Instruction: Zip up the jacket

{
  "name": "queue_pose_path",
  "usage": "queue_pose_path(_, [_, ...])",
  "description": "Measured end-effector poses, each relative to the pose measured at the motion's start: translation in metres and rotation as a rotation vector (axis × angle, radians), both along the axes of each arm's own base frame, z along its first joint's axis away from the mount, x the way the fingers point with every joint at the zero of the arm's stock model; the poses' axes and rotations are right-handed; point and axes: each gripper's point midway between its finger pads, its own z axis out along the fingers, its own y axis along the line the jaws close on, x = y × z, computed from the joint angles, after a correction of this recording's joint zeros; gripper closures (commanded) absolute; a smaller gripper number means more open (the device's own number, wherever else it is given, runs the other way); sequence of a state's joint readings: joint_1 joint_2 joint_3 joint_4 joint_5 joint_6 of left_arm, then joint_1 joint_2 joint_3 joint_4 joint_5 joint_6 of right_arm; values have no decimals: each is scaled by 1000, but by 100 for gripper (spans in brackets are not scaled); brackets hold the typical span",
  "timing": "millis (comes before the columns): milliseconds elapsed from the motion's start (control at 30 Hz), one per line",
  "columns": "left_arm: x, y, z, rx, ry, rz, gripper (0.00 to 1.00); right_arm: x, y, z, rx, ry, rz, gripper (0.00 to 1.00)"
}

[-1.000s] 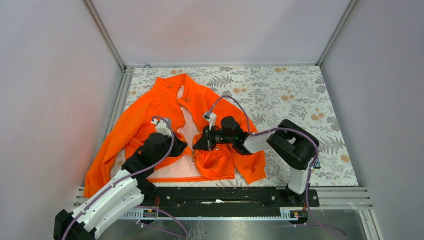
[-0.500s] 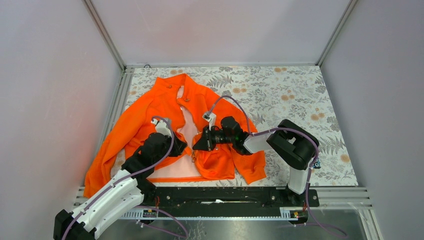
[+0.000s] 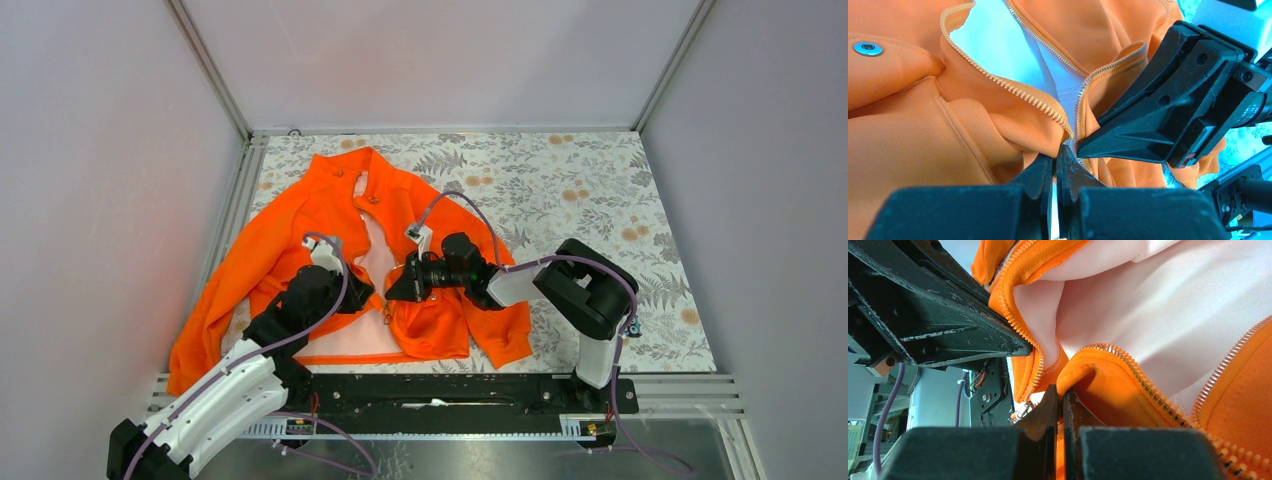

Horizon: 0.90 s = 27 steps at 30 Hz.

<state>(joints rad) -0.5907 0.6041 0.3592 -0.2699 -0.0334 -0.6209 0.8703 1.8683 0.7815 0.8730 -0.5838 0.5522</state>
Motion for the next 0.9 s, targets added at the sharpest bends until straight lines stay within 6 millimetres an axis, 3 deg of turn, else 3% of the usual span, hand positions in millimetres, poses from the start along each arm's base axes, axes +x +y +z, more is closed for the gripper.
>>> queue_pose_path(900, [0, -1, -1, 2, 6, -4, 100, 0, 0, -3, -15, -11, -11, 100])
